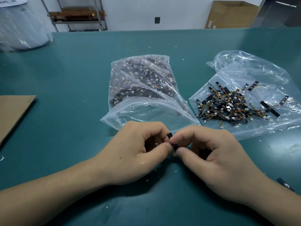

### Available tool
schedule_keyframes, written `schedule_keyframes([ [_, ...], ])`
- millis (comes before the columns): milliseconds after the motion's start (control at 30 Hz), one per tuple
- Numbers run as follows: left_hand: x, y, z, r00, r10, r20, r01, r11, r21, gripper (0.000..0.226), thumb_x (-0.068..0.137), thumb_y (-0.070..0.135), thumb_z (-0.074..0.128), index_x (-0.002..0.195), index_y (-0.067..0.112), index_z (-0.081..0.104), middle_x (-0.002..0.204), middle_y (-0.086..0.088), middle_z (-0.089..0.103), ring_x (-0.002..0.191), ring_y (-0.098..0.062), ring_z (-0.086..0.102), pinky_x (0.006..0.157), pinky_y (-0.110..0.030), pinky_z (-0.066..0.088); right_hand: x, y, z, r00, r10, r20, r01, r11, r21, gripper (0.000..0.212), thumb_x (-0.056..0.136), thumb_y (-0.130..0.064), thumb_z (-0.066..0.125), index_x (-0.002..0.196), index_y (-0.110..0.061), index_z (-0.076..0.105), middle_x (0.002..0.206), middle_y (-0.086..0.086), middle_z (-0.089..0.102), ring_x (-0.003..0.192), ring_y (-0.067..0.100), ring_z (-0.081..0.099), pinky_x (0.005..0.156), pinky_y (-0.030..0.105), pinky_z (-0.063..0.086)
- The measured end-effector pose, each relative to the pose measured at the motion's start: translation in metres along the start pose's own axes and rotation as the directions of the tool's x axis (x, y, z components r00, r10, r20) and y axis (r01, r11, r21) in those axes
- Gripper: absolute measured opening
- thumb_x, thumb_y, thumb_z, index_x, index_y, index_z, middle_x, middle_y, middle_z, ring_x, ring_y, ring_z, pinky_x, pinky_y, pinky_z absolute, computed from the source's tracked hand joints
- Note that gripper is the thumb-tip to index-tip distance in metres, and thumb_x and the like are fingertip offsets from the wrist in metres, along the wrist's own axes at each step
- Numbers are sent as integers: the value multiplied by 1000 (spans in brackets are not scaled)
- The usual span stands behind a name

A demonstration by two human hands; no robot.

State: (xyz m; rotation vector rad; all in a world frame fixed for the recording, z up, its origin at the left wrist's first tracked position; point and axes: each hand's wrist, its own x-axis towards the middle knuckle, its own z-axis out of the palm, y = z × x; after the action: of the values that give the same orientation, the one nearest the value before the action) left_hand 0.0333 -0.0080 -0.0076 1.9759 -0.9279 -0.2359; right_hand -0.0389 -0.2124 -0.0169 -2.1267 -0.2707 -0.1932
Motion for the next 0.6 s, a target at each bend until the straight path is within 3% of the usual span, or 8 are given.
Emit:
schedule_keyframes([
  [133, 0, 0, 0, 1000, 4, 4, -4, 1000, 5, 9, 88, 19, 66, 81, 23, 67, 66, 5, 64, 55, -10, 53, 52, -20, 41, 1, 1, 1, 1000, 25, 3, -25, 1000, 19, 26, 87, -19, 69, 104, -39, 72, 85, -10, 75, 51, 24, 52, 46, 35, 44],
  [233, 0, 0, -1, 1000, -6, -5, 6, 1000, 11, 9, 88, 19, 65, 80, 23, 67, 67, 8, 64, 54, -4, 50, 53, -17, 39, 1, -1, 1, 1000, 27, -2, -27, 1000, 8, 29, 88, -19, 71, 106, -41, 75, 90, -15, 77, 51, 25, 56, 47, 36, 48],
  [333, 1, 0, -1, 1000, -26, -2, 26, 1000, 13, 9, 87, 20, 65, 80, 24, 69, 68, 10, 66, 55, -2, 52, 54, -15, 39, 2, -2, 2, 998, 56, 22, -57, 997, 57, 28, 89, -21, 70, 107, -42, 75, 95, -17, 78, 62, 35, 66, 57, 45, 57],
  [467, 1, 0, 1, 999, -34, -2, 34, 999, 6, 9, 89, 23, 65, 80, 25, 68, 67, 11, 66, 56, -2, 53, 54, -15, 40, 2, -1, -1, 998, 55, 36, -56, 998, 30, 24, 89, -21, 69, 105, -39, 72, 90, -11, 76, 54, 29, 57, 49, 38, 49],
  [600, 1, -1, 0, 999, -37, -4, 37, 999, 10, 10, 89, 25, 63, 80, 22, 67, 67, 7, 65, 56, -4, 51, 53, -21, 41, 1, 0, 0, 998, 60, 26, -60, 998, 12, 26, 90, -19, 69, 107, -39, 74, 89, -14, 77, 55, 30, 59, 50, 40, 50],
])
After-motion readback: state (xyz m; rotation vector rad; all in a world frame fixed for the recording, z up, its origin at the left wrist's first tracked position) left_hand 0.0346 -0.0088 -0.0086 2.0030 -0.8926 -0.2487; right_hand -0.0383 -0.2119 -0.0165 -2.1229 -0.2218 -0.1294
